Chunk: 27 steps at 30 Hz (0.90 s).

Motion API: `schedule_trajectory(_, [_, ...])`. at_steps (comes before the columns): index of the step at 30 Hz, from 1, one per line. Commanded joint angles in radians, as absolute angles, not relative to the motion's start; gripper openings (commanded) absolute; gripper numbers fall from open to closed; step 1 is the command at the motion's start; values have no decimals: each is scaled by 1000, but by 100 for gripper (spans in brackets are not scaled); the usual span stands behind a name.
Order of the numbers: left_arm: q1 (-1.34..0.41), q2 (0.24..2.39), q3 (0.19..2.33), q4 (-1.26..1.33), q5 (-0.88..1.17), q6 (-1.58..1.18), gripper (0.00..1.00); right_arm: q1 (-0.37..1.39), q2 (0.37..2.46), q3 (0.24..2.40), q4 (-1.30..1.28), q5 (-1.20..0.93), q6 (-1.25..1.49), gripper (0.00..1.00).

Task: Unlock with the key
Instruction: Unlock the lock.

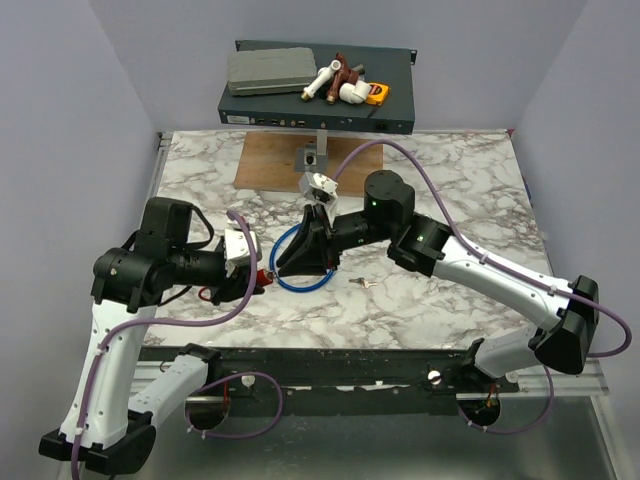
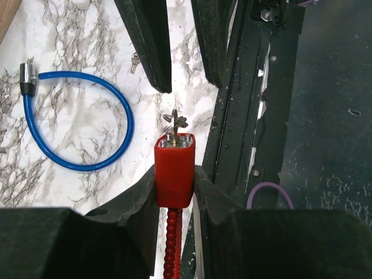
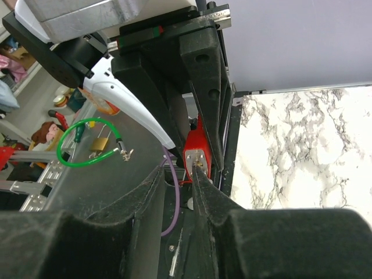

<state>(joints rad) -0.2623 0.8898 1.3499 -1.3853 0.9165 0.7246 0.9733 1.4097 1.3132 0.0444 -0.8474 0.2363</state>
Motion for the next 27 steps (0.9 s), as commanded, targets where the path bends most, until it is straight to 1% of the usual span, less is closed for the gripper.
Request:
schedule_trajectory(1, [-270, 894, 1367, -1364, 926, 710, 0, 975, 1433, 1296, 76, -837, 241, 28])
schedule_trajectory(11, [-273, 901, 1385, -1376, 942, 705, 0, 974, 1442, 1278, 104, -813, 250, 27])
schedule_trajectory(22, [-275, 901, 1385, -1372, 948, 703, 0, 976, 1472, 1281, 136, -840, 285, 27])
schedule_trajectory(25, [-275, 902, 1387, -1368, 952, 700, 0, 981, 1478, 1282, 142, -845, 288, 23])
schedule_trajectory(26, [-275, 901, 1388, -1366, 953, 699, 0, 983, 1480, 1282, 142, -846, 290, 19])
schedule_trajectory(27, [-275, 904, 1390, -1365, 954, 698, 0, 984, 1481, 1282, 143, -849, 289, 11])
